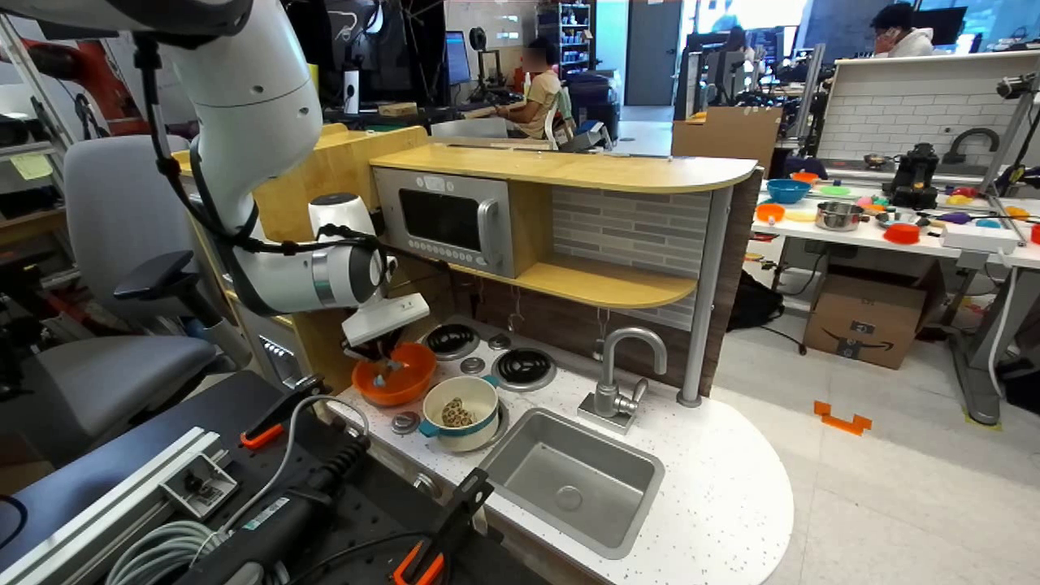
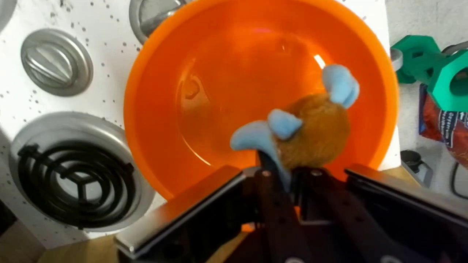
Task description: Rotate the object in the orange bowl clockwise
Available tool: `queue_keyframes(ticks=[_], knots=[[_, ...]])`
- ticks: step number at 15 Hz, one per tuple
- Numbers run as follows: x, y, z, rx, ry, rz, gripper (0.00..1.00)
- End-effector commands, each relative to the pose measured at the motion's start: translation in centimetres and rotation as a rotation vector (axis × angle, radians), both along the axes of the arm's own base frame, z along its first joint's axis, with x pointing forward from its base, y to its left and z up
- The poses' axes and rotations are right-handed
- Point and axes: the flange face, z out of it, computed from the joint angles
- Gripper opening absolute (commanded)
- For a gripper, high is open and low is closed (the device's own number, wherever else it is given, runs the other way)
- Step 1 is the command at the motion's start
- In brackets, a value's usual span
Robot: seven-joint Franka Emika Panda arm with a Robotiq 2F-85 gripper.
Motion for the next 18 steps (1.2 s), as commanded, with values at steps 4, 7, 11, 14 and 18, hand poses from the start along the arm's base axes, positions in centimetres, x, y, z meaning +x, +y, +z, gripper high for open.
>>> queue_keyframes(ticks=[4, 7, 11, 14, 18], knots=[[-0.9, 0.6, 0.6, 0.006, -0.006, 0.356, 0.03], [-1.2, 0.0, 0.0, -0.004, 0.002, 0.509, 0.03], [-0.8, -1.3, -1.1, -0.042, 0.025, 0.710, 0.03], [-0.6, -2.0, -1.7, -0.077, 0.037, 0.861, 0.03], [-0.5, -2.1, -1.9, -0.112, 0.036, 0.994, 0.03]])
